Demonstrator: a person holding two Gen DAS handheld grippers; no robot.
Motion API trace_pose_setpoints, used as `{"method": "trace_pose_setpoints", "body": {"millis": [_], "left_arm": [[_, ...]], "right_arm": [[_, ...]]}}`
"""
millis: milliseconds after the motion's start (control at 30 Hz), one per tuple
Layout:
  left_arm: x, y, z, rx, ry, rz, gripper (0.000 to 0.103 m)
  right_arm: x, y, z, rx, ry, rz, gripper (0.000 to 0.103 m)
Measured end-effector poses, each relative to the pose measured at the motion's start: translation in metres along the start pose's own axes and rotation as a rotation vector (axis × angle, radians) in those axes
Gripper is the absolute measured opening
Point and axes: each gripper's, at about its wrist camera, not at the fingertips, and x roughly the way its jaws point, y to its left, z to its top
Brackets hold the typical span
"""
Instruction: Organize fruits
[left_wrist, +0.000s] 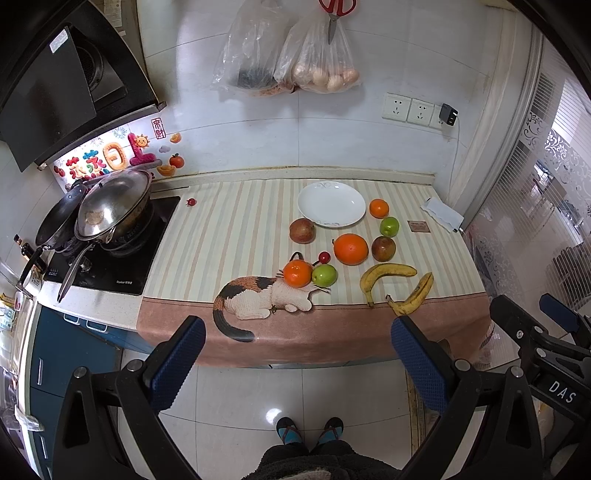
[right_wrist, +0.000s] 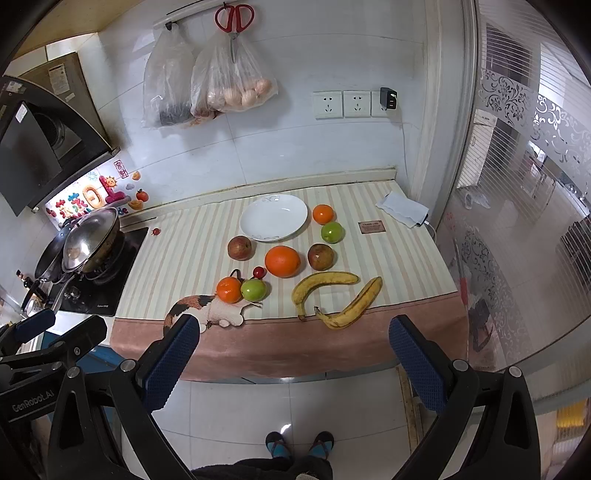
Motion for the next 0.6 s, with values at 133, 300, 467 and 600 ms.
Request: {"method": "trace_pose_setpoints", "body": {"millis": [133, 300, 467, 600], "left_arm": [[-0.0004, 0.0006, -0.0001, -0.001, -0.002, 0.000, 0.103], [-0.0002, 0.0005, 0.0001, -0.002, -0.002, -0.001, 0.103], [-0.0001, 0.0022, 0.0009, 0.000, -0.001, -0.006, 0.103], [0.0073, 0.0050, 0.0056, 0.016, -0.015, 0.008, 0.103]], "right_arm": [[-0.0007, 0.0006, 0.0003, 0.000, -0.001, -0.001, 0.103], [-0.0006, 0.0005, 0.0005, -0.001, -0.001, 0.000, 0.103], [-0.0005, 0.0002, 0.0012, 0.008, -0.005, -0.003, 0.103], [0.0072, -0.0058, 0.0020, 0.071, -0.007, -0.006, 0.103]]}}
